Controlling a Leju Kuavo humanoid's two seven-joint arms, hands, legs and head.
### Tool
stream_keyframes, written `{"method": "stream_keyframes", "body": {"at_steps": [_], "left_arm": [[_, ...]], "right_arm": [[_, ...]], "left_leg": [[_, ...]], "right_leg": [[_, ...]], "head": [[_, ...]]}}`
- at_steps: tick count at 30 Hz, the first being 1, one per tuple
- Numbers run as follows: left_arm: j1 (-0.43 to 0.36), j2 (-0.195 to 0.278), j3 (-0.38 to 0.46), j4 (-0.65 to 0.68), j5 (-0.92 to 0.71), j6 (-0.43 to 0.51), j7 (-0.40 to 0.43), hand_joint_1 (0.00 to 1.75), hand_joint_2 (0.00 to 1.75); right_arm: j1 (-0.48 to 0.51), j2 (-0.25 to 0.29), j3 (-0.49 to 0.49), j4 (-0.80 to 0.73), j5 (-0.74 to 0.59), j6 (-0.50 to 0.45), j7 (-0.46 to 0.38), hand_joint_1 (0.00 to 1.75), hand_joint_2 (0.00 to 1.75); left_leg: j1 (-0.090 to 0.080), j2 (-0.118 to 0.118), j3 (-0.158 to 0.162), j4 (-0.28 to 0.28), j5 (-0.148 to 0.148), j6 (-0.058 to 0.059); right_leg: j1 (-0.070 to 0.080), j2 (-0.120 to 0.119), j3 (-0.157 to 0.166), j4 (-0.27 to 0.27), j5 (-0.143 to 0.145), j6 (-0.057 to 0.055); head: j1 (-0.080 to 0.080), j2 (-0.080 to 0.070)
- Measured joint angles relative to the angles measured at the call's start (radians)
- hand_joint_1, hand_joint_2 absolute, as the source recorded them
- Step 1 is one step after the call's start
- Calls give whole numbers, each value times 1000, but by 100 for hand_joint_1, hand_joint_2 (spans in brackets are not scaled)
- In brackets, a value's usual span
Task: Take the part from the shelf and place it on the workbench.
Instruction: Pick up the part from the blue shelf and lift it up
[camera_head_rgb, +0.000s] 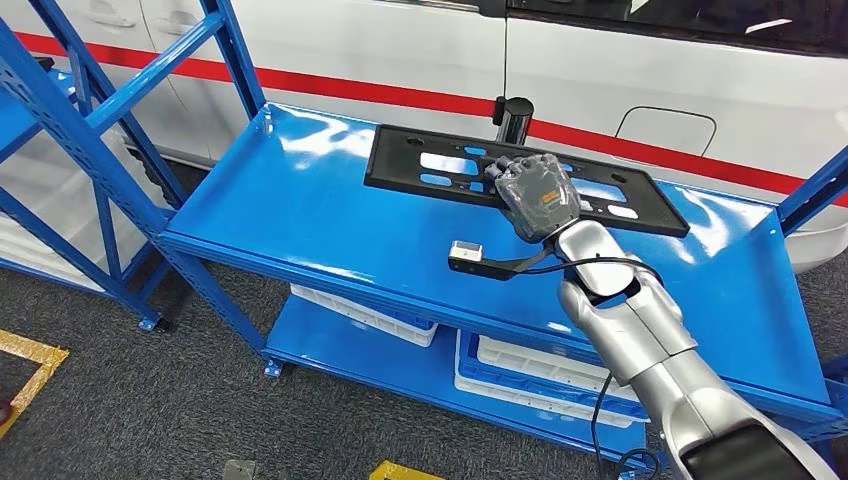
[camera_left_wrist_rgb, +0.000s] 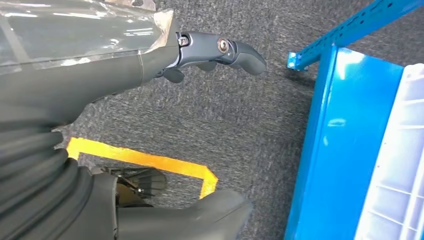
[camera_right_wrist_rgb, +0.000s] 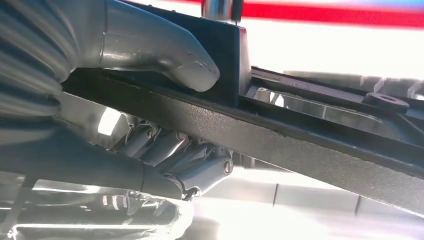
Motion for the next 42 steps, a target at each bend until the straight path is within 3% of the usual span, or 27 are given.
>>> {"method": "stream_keyframes", "body": {"at_steps": [4,11,15,17,20,22,24,25,26,27,29,30,32,35,37,39,40,41,42], "left_arm": [[0,5,13,0,-1,2,21,0,175],[-4,12,16,0,-25,12,199,0,175],[-5,14,16,0,-30,-21,234,0,175],[-5,16,16,0,-36,-31,243,0,175],[-6,19,15,0,-46,-50,256,0,175],[-7,21,15,0,-48,-61,257,0,175],[-9,23,15,0,-49,-64,257,0,175],[-9,24,15,0,-51,-65,256,0,175],[-9,25,15,0,-53,-66,255,0,175],[-9,25,15,0,-56,-68,255,0,175],[-9,27,14,0,-62,-71,253,0,175],[-10,28,14,0,-64,-73,253,0,175],[-11,31,12,0,-69,-74,253,0,175],[-10,35,6,0,-73,-76,253,0,175],[-11,36,5,0,-77,-76,253,0,175],[-11,36,3,0,-79,-76,253,0,175],[-11,36,2,0,-80,-76,253,0,175],[-11,36,2,0,-81,-76,253,0,175],[-12,36,1,0,-81,-76,253,0,175]], "right_arm": [[37,-43,-20,-130,11,11,7,162,175],[95,-70,-46,-228,18,4,20,162,175],[135,-74,-61,-239,16,1,20,162,175],[152,-77,-65,-239,16,0,20,162,175],[164,-80,-75,-237,11,-4,18,162,175],[169,-82,-85,-231,6,-15,16,162,175],[183,-83,-89,-223,9,-30,15,162,175],[194,-83,-90,-218,13,-37,16,162,175],[205,-83,-91,-213,19,-42,18,162,175],[217,-83,-93,-209,26,-47,21,162,175],[232,-83,-99,-203,40,-59,28,162,175],[238,-81,-102,-201,46,-64,32,162,175],[249,-79,-109,-198,56,-72,39,162,175],[263,-74,-115,-194,68,-74,45,162,175],[266,-70,-117,-194,72,-74,47,162,175],[268,-67,-121,-193,77,-74,46,162,175],[271,-65,-124,-193,79,-74,44,162,175],[274,-64,-127,-193,82,-74,42,162,175],[277,-63,-130,-192,84,-73,40,162,175]], "left_leg": [[0,0,0,0,0,0],[0,0,1,0,0,0],[1,0,0,0,0,0],[-2,0,-1,3,-3,8],[3,3,8,-16,9,29],[7,6,16,-32,20,36],[6,7,16,-34,21,38],[7,6,15,-33,22,37],[7,4,15,-33,22,36],[9,3,14,-31,22,34],[11,0,10,-22,19,23],[11,-1,5,-15,17,15],[7,-4,-7,2,15,0],[12,-6,-23,20,8,-11],[18,-2,-51,85,-50,-20],[19,0,-96,212,-134,-26],[19,0,-111,266,-159,-26],[19,0,-114,295,-169,-24],[18,0,-96,286,-160,-19]], "right_leg": [[0,0,0,0,0,0],[0,0,0,0,0,0],[0,0,0,0,0,0],[-9,0,1,-5,3,7],[-14,1,-1,-1,-1,18],[-12,2,-35,75,-45,8],[-12,3,-102,218,-103,0],[-12,4,-129,275,-120,2],[-13,4,-140,297,-119,9],[-17,4,-132,278,-102,19],[-27,2,-70,146,-45,41],[-27,4,-41,90,-19,44],[-25,11,-20,41,-1,35],[-28,15,-38,49,4,10],[-28,15,-52,50,16,-10],[-22,13,-66,50,26,-25],[-18,12,-73,50,31,-31],[-14,11,-79,50,36,-34],[-10,10,-85,50,41,-36]], "head": [[0,0],[0,0],[0,0],[-1,0],[0,0],[1,0],[1,0],[1,0],[1,0],[1,0],[2,0],[2,0],[4,0],[-1,0],[-3,0],[-4,0],[-4,0],[-4,0],[-4,0]]}}
